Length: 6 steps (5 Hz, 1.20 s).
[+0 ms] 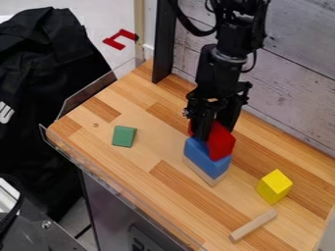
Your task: Remove the red block from the top of blue block and put it on the left side of the table.
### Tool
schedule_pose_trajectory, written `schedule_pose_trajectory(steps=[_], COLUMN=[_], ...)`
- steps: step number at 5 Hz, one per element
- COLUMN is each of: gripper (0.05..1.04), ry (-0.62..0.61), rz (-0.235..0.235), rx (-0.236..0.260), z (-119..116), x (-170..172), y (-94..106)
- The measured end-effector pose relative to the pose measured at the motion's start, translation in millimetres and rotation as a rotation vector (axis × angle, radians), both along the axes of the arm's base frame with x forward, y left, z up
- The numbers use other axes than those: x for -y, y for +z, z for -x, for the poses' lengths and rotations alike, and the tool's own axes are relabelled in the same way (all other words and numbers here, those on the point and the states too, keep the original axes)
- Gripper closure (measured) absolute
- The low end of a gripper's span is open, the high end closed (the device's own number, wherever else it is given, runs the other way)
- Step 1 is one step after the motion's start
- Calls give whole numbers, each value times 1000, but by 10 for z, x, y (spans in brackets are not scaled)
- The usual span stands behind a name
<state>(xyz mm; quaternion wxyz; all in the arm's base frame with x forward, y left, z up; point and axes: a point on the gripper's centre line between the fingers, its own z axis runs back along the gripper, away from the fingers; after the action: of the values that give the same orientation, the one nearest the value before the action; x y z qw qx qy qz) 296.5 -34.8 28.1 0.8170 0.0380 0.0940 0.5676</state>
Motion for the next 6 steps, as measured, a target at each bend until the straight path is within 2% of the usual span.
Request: schedule_pose_trajectory(steps=[1, 2, 3, 4, 5, 6], gripper=[512, 512, 512, 512, 512, 512], ry=[-13, 8, 74, 217, 300, 330], rz=[5, 0, -1, 9, 54, 63], rx=[7, 49, 144, 208, 241, 199], z=[-24, -115, -249, -328, -346, -349], x=[-30, -128, -330, -700, -973, -1145], y=[14, 75, 263, 376, 388, 214])
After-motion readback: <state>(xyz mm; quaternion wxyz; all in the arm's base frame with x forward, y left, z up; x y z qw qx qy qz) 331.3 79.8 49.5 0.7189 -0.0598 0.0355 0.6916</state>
